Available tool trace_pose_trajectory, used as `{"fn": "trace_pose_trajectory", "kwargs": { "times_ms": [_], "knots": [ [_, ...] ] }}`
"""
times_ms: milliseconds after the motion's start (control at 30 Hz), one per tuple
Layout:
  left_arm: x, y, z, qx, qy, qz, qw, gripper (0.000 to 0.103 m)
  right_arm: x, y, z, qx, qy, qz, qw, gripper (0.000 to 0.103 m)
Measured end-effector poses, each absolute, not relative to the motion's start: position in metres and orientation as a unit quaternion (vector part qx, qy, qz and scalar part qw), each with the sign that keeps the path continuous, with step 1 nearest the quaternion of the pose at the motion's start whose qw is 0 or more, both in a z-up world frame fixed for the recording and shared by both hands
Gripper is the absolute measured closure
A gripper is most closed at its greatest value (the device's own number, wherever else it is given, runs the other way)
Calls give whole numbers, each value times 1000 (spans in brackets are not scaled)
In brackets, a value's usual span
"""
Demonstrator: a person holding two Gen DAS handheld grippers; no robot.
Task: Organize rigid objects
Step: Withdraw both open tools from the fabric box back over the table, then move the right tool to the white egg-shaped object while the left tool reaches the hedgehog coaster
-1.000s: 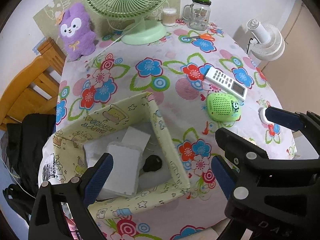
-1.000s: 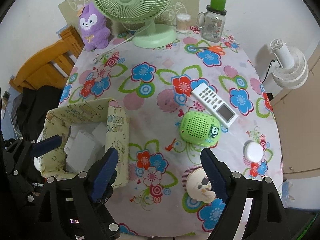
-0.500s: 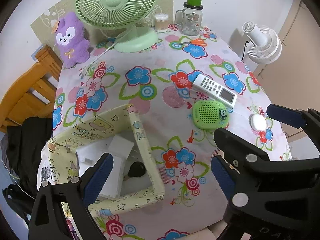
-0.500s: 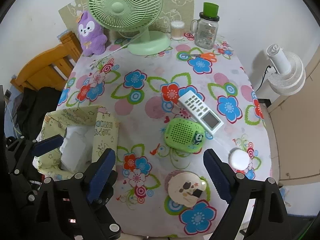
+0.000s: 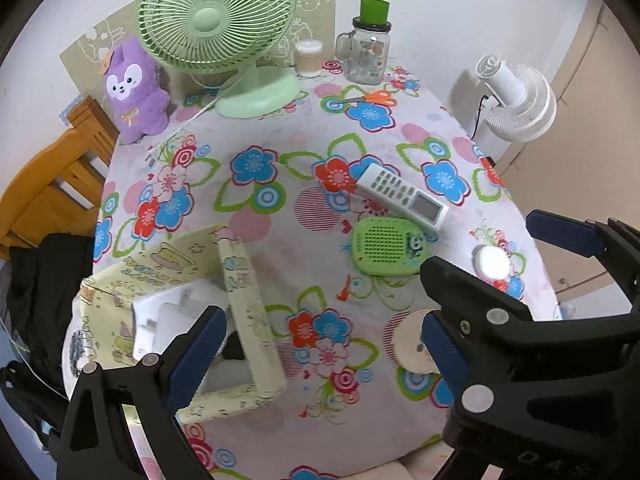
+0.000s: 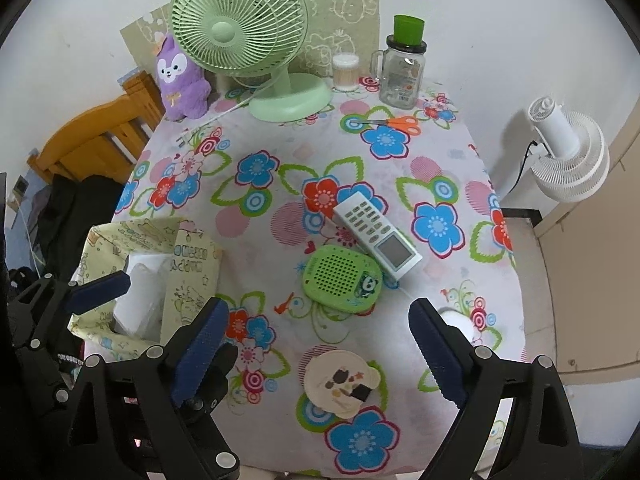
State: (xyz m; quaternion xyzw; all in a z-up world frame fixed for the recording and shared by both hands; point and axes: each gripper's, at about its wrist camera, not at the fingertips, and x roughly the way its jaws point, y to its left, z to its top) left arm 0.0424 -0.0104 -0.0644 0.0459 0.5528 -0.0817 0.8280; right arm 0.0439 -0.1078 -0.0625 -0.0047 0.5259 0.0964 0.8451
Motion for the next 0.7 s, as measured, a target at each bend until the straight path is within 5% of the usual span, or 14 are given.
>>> {"fn": "trace_pose_trajectory", "kwargs": {
  "times_ms": [700],
  "knots": [
    [42,-48,-62,27,546,-60,835,1,45,-155,-58,-13,507,122,853,10]
  ]
}}
